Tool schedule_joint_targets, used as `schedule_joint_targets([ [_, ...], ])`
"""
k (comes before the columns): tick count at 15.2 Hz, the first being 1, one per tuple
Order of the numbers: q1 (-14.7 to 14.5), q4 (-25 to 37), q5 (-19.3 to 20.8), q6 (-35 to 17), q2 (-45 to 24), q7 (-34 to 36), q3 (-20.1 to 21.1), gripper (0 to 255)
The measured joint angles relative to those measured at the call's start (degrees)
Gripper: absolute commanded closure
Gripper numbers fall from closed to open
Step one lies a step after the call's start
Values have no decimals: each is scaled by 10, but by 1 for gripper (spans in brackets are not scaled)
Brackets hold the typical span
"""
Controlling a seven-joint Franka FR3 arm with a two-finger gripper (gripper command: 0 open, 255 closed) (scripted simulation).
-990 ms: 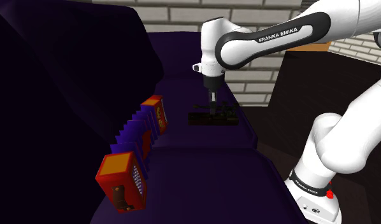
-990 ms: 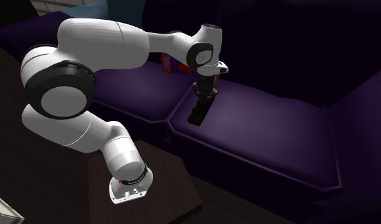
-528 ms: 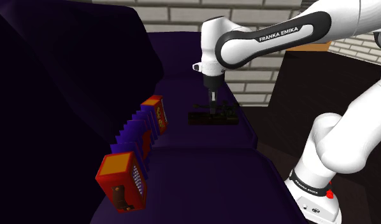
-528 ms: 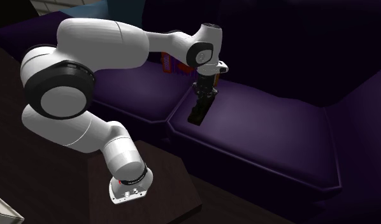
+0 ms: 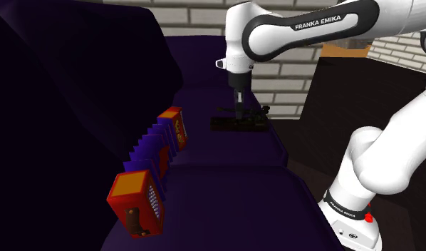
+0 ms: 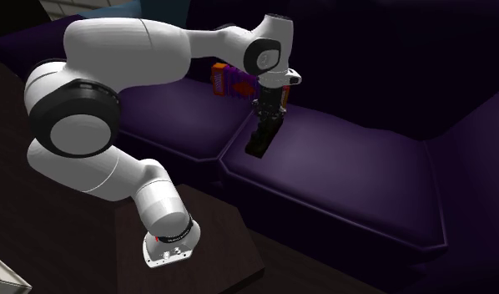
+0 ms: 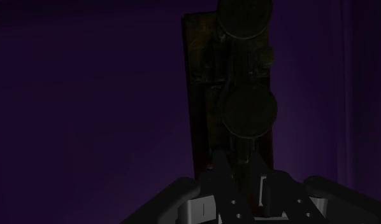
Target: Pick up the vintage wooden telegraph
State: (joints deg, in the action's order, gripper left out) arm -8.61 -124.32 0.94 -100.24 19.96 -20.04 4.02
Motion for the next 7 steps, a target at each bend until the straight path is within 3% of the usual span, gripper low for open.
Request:
schedule_joint_targets([
  [7, 0, 50, 0, 51, 1, -1, 0, 255],
])
